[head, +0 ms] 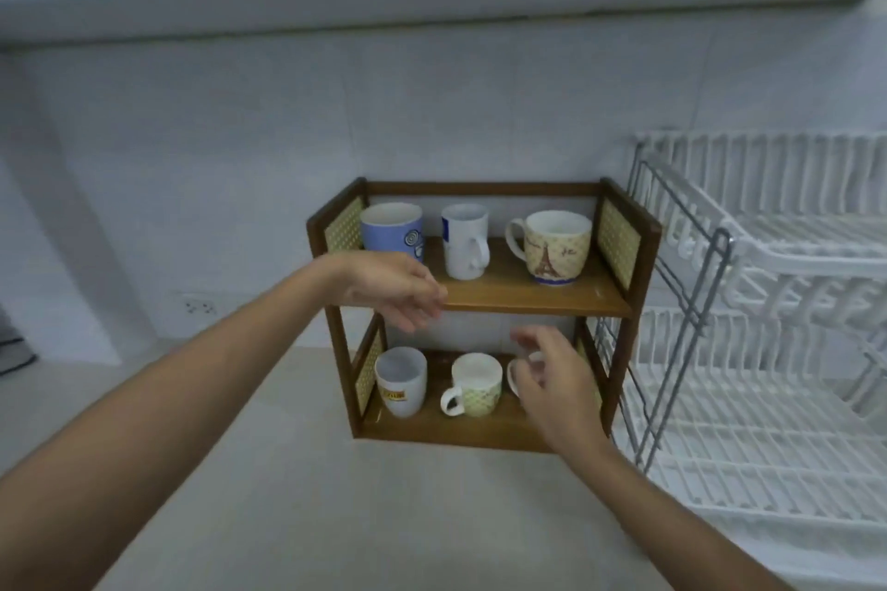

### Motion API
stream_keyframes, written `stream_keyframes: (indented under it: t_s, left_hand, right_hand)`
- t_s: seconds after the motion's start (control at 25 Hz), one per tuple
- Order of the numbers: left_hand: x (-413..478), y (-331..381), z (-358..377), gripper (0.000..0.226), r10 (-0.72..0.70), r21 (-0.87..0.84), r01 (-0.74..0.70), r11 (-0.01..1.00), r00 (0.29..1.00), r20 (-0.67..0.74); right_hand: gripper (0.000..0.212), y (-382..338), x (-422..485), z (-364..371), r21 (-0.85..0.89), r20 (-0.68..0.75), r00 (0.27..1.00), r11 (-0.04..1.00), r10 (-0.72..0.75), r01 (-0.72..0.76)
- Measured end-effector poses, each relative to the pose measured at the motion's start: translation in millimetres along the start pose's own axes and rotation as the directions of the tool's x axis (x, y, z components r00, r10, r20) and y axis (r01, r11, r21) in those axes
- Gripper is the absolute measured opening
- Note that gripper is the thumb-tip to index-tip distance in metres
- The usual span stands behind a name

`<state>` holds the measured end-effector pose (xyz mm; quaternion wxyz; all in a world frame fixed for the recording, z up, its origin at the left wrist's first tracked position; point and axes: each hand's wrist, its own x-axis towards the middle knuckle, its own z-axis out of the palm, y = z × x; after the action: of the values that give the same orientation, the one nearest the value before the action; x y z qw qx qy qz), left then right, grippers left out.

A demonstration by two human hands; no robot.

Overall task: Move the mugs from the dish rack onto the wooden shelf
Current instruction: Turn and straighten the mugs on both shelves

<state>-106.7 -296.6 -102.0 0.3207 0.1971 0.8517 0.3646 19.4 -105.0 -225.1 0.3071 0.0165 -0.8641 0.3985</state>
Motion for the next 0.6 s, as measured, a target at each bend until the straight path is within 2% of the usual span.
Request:
stream_keyframes:
  t_s: [0.08,0.12,0.2,0.24,0.28,0.36,0.44,0.52,0.6]
  left_hand:
    - [-8.6,13.8,-28.8,0.024,0.058,0.023,-0.055,0.998,0.988,-0.140]
    - [-7.6,18.7,-37.7,0.022,0.109,0.063,-0.095,0.994,0.954,-0.280]
    - [-1.7,26.8,-52.9,0.025,0.223,0.262,-0.079,0.962,0.781,-0.583]
    - [1.9,29.3,-57.9,0.034,0.266,0.383,0.008,0.924,0.706,-0.656]
    - [6.7,30.0,-62.3,0.046,0.282,0.474,0.103,0.875,0.686,-0.671]
    - [20.6,27.2,-67.2,0.068,0.229,0.554,0.228,0.801,0.738,-0.635]
    - [33.7,22.2,-70.5,0.082,0.164,0.570,0.291,0.768,0.771,-0.615]
    - [42.7,18.9,-74.2,0.092,0.108,0.553,0.313,0.772,0.793,-0.600]
    - [48.4,15.9,-76.3,0.100,0.027,0.485,0.305,0.820,0.825,-0.565]
  right_hand:
    - [0.024,-36.6,60.3,-9.5,0.051,-0.015,0.995,0.994,-0.096,0.097]
    - [0.023,-51.8,90.6,-13.1,0.041,0.018,0.992,0.992,-0.121,0.120]
    - [0.028,-76.3,151.2,-20.0,-0.067,0.222,0.966,0.986,-0.135,0.153]
    - [0.033,-82.7,177.8,-22.4,-0.172,0.372,0.921,0.966,-0.116,0.191]
    - [0.039,-85.4,199.8,-23.5,-0.290,0.516,0.854,0.923,-0.072,0.252]
    - [0.045,-80.0,227.0,-17.8,-0.451,0.681,0.731,0.811,0.042,0.373]
    - [0.050,-72.3,237.3,-5.1,-0.478,0.727,0.683,0.770,0.078,0.422]
    - [0.055,-66.4,240.9,7.1,-0.486,0.770,0.632,0.721,0.085,0.494]
    - [0.075,-63.3,244.6,12.0,-0.503,0.830,0.539,0.606,0.140,0.617]
